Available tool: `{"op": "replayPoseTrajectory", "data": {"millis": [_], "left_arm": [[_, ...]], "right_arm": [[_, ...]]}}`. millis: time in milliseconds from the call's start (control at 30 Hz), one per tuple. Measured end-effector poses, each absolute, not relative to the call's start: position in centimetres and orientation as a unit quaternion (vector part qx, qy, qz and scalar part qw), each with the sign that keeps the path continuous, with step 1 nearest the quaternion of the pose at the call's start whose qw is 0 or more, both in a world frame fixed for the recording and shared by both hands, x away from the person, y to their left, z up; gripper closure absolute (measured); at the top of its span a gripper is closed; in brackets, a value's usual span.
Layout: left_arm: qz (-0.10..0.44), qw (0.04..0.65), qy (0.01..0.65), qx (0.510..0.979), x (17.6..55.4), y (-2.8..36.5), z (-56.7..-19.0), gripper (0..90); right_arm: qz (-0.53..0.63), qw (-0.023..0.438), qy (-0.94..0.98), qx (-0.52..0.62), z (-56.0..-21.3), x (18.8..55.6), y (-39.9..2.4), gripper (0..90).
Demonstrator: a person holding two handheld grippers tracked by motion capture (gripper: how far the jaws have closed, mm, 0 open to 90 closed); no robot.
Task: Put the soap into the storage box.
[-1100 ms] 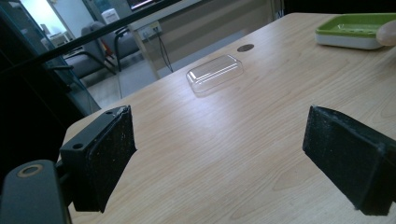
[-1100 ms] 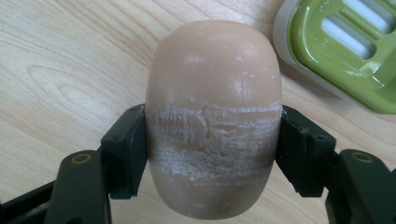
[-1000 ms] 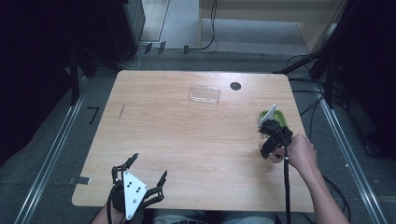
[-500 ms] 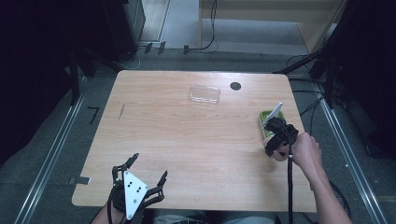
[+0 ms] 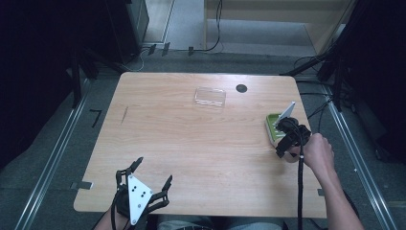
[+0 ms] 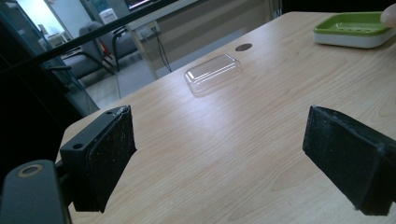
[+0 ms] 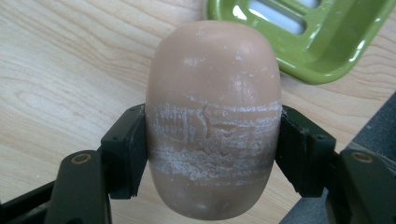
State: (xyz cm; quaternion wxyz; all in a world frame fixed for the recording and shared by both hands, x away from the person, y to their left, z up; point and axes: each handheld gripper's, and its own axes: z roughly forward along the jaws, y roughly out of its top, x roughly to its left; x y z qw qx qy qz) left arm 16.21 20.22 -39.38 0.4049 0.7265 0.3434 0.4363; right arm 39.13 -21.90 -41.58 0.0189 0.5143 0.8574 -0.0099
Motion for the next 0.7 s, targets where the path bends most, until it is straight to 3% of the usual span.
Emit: {"op": "replayPoseTrajectory", "data": {"millis": [700], "left_arm": [[0.435, 0.407, 0.342, 0.726, 16.3, 20.2, -39.4, 9.9]], "right_arm": [[-0.004, 0.022, 0.846, 0.533, -40.6, 41.4, -22.6, 33.6]]}}
